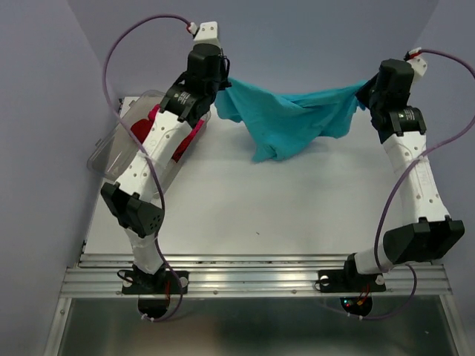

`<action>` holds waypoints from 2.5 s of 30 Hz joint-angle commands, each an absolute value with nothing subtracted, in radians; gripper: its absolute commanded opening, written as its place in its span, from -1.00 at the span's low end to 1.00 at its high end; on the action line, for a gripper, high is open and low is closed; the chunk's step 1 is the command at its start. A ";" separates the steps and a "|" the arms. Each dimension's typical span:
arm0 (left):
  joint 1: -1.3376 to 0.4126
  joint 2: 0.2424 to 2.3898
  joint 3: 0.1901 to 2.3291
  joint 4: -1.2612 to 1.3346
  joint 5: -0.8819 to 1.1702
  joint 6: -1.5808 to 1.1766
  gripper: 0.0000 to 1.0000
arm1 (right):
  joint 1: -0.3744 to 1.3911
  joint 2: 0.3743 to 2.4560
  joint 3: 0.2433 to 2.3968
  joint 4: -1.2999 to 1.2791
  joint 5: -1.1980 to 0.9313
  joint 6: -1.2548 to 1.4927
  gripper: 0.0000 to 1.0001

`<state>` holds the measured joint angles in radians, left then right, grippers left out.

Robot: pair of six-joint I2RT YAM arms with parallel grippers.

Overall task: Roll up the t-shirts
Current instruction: Pick up the T-shirt from the center of the board, then flatten out the T-shirt at the center of the board.

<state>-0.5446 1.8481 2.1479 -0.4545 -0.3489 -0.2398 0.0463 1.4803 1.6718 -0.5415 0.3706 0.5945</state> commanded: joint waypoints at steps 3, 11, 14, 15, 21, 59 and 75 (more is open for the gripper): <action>-0.482 1.695 2.172 -0.411 -0.302 -0.218 -1.00 | 0.041 1.355 1.758 -0.537 0.451 0.497 -0.99; -0.472 1.537 2.149 -0.387 -0.238 -0.232 -1.00 | 0.041 1.186 1.773 -0.549 0.434 0.442 -0.99; -0.472 1.471 2.135 -0.370 -0.206 -0.244 -1.00 | 0.041 1.167 1.828 -0.583 0.428 0.416 -0.99; -0.474 1.454 2.131 -0.359 -0.190 -0.250 -1.00 | 0.041 1.166 1.845 -0.597 0.428 0.413 -0.99; -0.480 1.313 1.955 -0.293 -0.075 -0.279 -1.00 | 0.041 1.123 1.884 -0.618 0.465 0.379 -0.99; -0.486 1.916 1.687 -0.413 -0.133 -0.443 0.50 | 0.207 1.497 1.163 -0.436 0.195 0.540 0.82; -0.479 2.134 1.804 -0.413 -0.196 -0.407 0.96 | 0.466 1.265 0.758 -0.465 0.077 0.882 0.75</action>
<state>-0.4824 2.1311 1.7466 -0.4099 -0.1478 -0.4255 0.4297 1.2736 0.7963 -0.5133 0.1226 0.7956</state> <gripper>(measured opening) 0.978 0.873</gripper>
